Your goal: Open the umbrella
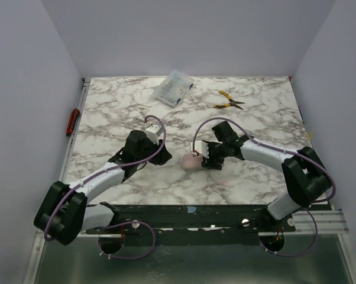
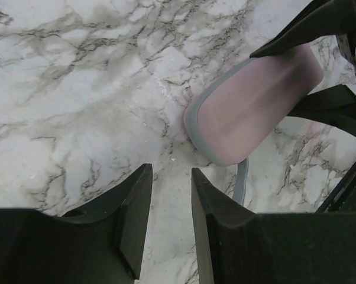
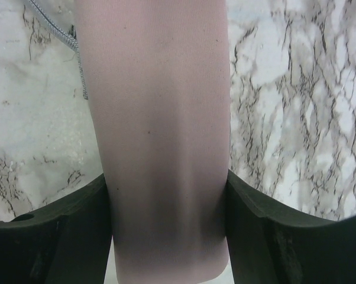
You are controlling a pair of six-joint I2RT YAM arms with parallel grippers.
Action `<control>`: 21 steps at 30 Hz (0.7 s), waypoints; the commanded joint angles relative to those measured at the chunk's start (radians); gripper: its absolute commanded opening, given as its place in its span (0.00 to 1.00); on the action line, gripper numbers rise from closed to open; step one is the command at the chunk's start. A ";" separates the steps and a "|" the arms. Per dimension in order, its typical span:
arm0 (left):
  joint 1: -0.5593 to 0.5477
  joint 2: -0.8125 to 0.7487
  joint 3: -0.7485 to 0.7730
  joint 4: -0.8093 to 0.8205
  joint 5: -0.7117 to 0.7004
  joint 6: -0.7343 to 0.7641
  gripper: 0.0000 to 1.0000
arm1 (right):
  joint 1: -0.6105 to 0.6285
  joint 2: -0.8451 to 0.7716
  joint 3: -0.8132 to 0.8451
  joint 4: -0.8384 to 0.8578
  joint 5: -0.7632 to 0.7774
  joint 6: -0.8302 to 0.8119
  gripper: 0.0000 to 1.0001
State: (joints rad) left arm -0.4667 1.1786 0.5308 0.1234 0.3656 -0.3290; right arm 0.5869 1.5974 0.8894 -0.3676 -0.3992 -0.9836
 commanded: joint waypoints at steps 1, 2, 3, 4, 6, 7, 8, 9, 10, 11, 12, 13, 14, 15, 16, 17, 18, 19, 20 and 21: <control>-0.112 0.067 -0.066 0.194 -0.081 -0.044 0.34 | -0.015 -0.017 -0.108 -0.057 0.153 0.080 0.55; -0.132 0.083 -0.080 0.218 -0.086 -0.046 0.33 | -0.015 -0.022 -0.114 -0.050 0.160 0.113 0.55; -0.153 0.097 -0.096 0.240 -0.086 -0.053 0.33 | -0.015 -0.028 -0.117 -0.042 0.167 0.144 0.54; -0.169 0.115 -0.102 0.261 -0.083 -0.057 0.33 | -0.015 -0.031 -0.120 -0.036 0.168 0.178 0.54; -0.200 0.148 -0.115 0.305 -0.086 -0.056 0.33 | -0.015 -0.038 -0.129 -0.023 0.177 0.239 0.53; -0.208 0.173 -0.119 0.326 -0.089 -0.058 0.32 | -0.015 -0.042 -0.134 -0.016 0.182 0.265 0.52; -0.210 0.195 -0.118 0.344 -0.096 -0.064 0.32 | -0.015 -0.043 -0.142 -0.009 0.190 0.280 0.52; -0.212 0.224 -0.113 0.356 -0.098 -0.072 0.31 | -0.015 -0.048 -0.150 -0.002 0.195 0.291 0.52; -0.211 0.247 -0.107 0.371 -0.097 -0.074 0.30 | -0.015 -0.052 -0.161 0.005 0.200 0.298 0.52; -0.213 0.274 -0.103 0.395 -0.088 -0.073 0.29 | -0.015 -0.056 -0.171 0.013 0.203 0.301 0.52; -0.217 0.296 -0.098 0.424 -0.083 -0.071 0.29 | -0.015 -0.059 -0.180 0.019 0.203 0.304 0.52; -0.221 0.320 -0.091 0.444 -0.085 -0.072 0.29 | -0.016 -0.061 -0.190 0.028 0.204 0.308 0.52; -0.226 0.340 -0.085 0.463 -0.083 -0.076 0.28 | -0.015 -0.062 -0.197 0.037 0.209 0.314 0.51; -0.230 0.361 -0.080 0.485 -0.077 -0.083 0.28 | -0.015 -0.062 -0.205 0.042 0.208 0.318 0.51; -0.238 0.375 -0.077 0.507 -0.063 -0.087 0.27 | -0.015 -0.062 -0.208 0.047 0.208 0.322 0.51; -0.249 0.382 -0.076 0.529 -0.052 -0.086 0.27 | -0.015 -0.061 -0.210 0.048 0.208 0.327 0.51; -0.259 0.386 -0.077 0.543 -0.044 -0.089 0.26 | -0.015 -0.058 -0.209 0.047 0.203 0.333 0.51; -0.269 0.389 -0.082 0.561 -0.034 -0.096 0.26 | -0.015 -0.054 -0.208 0.047 0.200 0.337 0.50; -0.278 0.395 -0.084 0.579 -0.023 -0.109 0.26 | -0.015 -0.050 -0.206 0.047 0.201 0.343 0.50; -0.288 0.398 -0.084 0.583 -0.027 -0.119 0.25 | -0.015 -0.045 -0.204 0.048 0.201 0.352 0.49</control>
State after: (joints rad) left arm -0.7120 1.5585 0.4446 0.5774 0.3004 -0.4088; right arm 0.5808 1.4914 0.7433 -0.2062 -0.2844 -0.6807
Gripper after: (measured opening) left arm 0.262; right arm 0.640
